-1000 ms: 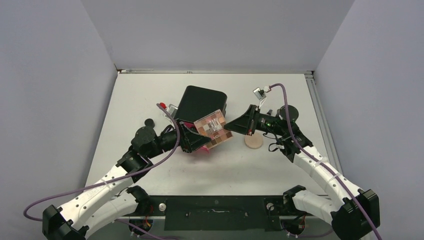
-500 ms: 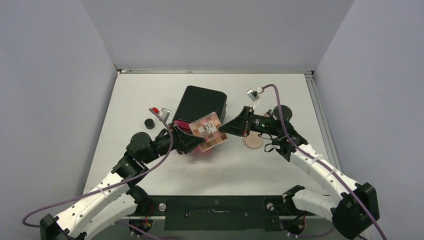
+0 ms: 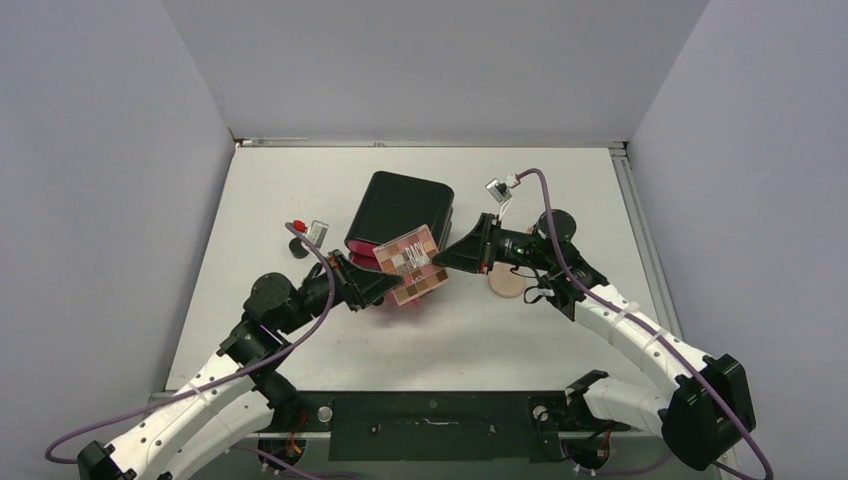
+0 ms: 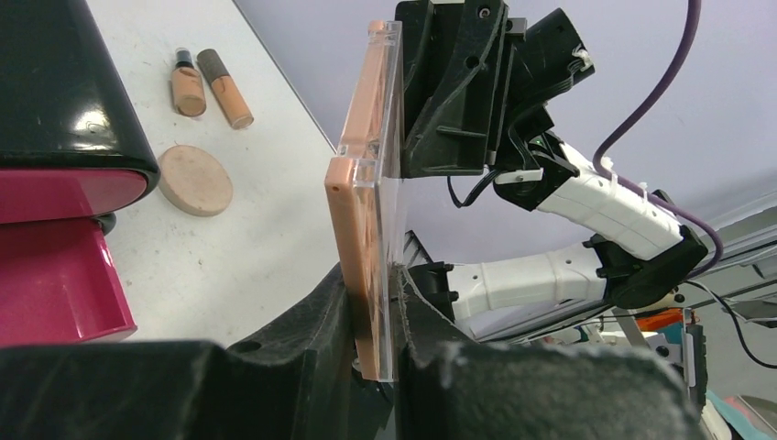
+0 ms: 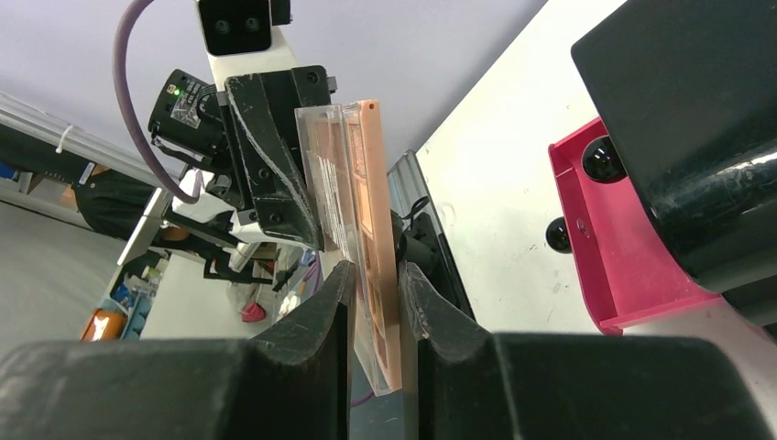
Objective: Organize the makeup
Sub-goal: Place the makeup in the drawer.
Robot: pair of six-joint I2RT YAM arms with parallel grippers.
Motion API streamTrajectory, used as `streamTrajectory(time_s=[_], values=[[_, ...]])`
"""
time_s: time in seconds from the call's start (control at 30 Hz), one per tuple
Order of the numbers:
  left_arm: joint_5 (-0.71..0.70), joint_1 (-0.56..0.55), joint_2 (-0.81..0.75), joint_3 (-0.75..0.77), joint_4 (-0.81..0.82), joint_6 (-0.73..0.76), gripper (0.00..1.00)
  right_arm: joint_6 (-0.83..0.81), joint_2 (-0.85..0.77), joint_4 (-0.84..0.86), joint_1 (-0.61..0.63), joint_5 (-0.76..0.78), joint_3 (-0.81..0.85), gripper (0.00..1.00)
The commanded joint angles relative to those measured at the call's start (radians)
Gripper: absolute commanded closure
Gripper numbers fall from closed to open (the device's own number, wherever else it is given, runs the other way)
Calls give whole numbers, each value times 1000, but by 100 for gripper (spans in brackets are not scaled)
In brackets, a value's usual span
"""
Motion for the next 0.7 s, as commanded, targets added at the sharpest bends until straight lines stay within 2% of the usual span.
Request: streamTrajectory(time_s=[0.0, 0.1, 0.2, 0.37, 0.47, 0.57, 0.67], values=[[14, -3, -31, 30, 103, 29, 97, -42, 27, -12, 15, 56, 0, 92], [-17, -3, -40, 37, 60, 29, 100, -71, 31, -54, 20, 79, 15, 83], [-47, -2, -45, 44, 6, 18, 100, -90, 37, -88, 27, 107, 33, 68], [-130, -3, -79, 25, -27, -69, 100, -96, 54, -103, 38, 143, 49, 48], [-203, -5, -115, 19, -84, -135, 100, -101, 59, -118, 40, 176, 51, 32], [-333, -4, -153, 30, -231, -243, 100, -111, 52, -144, 41, 210, 58, 28], [-400, -5, -171, 73, -389, -313, 100, -134, 37, -186, 41, 252, 71, 24]])
